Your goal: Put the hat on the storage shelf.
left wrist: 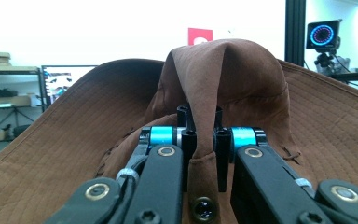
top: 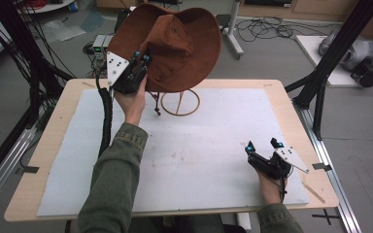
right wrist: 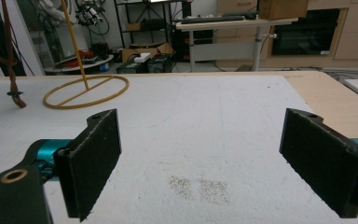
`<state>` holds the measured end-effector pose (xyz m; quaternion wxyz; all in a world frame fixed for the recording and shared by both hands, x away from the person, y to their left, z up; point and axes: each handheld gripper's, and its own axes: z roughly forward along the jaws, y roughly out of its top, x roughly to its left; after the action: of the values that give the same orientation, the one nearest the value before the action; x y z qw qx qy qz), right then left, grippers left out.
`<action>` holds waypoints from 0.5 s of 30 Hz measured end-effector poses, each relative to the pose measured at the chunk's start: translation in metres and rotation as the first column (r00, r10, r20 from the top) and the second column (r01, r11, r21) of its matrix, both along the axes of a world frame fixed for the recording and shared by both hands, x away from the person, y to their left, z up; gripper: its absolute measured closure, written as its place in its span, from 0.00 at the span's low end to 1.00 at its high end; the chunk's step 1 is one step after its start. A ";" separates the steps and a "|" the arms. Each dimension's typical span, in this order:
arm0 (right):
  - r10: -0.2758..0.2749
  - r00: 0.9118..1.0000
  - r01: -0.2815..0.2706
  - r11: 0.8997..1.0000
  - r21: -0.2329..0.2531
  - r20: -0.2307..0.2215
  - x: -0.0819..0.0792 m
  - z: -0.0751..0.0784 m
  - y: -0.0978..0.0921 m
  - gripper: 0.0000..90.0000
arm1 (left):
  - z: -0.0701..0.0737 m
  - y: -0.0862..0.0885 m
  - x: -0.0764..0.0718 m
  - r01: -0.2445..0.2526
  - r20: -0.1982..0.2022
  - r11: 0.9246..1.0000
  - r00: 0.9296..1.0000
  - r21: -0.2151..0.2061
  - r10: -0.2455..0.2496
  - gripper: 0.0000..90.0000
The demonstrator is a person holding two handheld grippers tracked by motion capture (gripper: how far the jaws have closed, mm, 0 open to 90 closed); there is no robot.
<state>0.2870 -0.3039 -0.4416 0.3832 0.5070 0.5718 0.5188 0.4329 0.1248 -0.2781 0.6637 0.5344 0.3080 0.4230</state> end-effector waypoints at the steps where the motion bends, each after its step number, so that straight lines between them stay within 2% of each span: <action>1: 0.000 1.000 0.000 1.000 0.000 0.000 0.000 0.000 0.000 0.13 | 0.000 0.000 0.000 0.000 0.000 1.000 1.000 0.000 0.000 0.96; 7: -0.006 1.000 0.006 1.000 0.005 0.001 0.000 0.000 -0.002 0.13 | 0.001 -0.011 0.016 0.018 -0.007 1.000 1.000 0.007 -0.018 0.96; 12: -0.010 1.000 0.010 1.000 0.010 0.001 0.001 0.000 -0.003 0.13 | 0.010 -0.022 0.029 0.025 -0.004 0.999 1.000 0.037 -0.025 0.96; 15: -0.012 1.000 0.012 1.000 0.009 0.006 0.001 0.000 -0.004 0.13 | 0.014 -0.026 0.032 0.032 -0.001 0.999 1.000 0.039 -0.032 0.96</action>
<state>0.2881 -0.3074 -0.4419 0.3856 0.5104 0.5653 0.5208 0.4651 0.0989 -0.2642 0.6599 0.5520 0.2913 0.4183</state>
